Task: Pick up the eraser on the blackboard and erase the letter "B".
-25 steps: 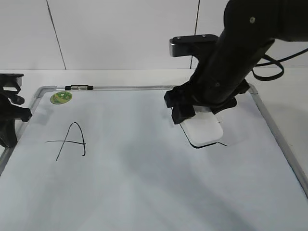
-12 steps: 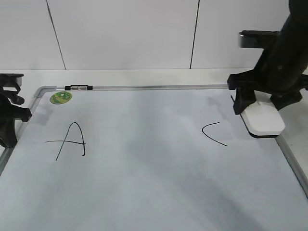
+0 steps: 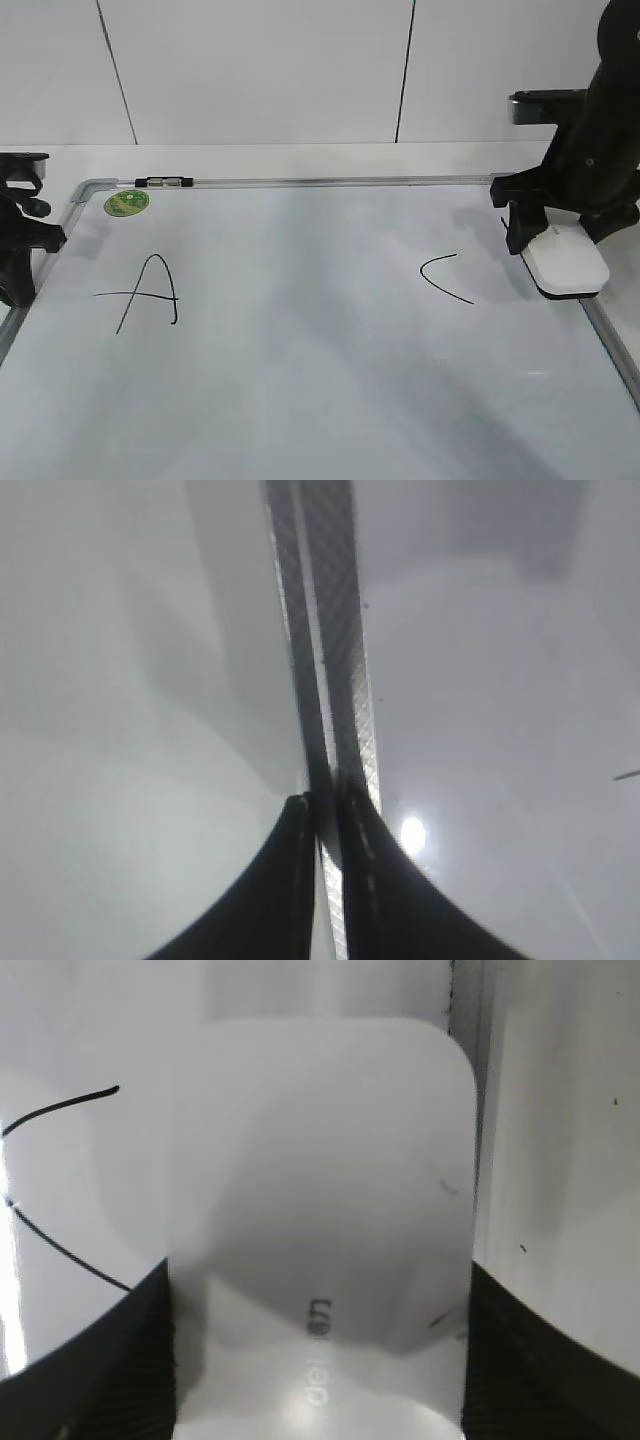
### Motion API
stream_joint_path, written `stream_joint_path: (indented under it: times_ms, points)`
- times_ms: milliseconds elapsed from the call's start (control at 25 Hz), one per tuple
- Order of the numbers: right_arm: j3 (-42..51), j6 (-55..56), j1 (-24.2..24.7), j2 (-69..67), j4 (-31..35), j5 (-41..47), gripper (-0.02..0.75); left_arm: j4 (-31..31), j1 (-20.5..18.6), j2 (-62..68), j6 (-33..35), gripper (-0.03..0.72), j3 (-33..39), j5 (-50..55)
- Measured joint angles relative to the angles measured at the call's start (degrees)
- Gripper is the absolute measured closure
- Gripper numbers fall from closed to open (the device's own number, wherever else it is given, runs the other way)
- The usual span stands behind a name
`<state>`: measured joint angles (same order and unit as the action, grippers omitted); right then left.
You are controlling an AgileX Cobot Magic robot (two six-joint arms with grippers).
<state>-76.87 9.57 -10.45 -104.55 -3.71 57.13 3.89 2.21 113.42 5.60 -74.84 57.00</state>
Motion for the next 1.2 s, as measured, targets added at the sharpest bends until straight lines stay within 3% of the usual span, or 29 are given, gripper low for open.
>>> stream_joint_path:
  times_ms: [360, 400, 440, 1200]
  points:
    - [0.0, -1.05, 1.3, -4.56, -0.03, -4.72, 0.218, 0.0, 0.0, 0.0, 0.0, 0.667, 0.0, 0.0]
    - [0.0, -1.49, 1.58, -4.98, 0.08, -4.84, 0.021, 0.0, 0.0, 0.0, 0.0, 0.667, 0.0, 0.0]
    - [-0.09, -1.89, 1.73, -5.49, 0.08, -4.98, 0.003, 0.0, 0.0, 0.0, 0.0, 0.667, 0.0, 0.0]
    - [-0.23, -2.77, 2.41, -4.12, -0.62, -3.32, 0.003, -0.26, 0.0, 0.0, 0.0, 0.667, 0.0, 0.17]
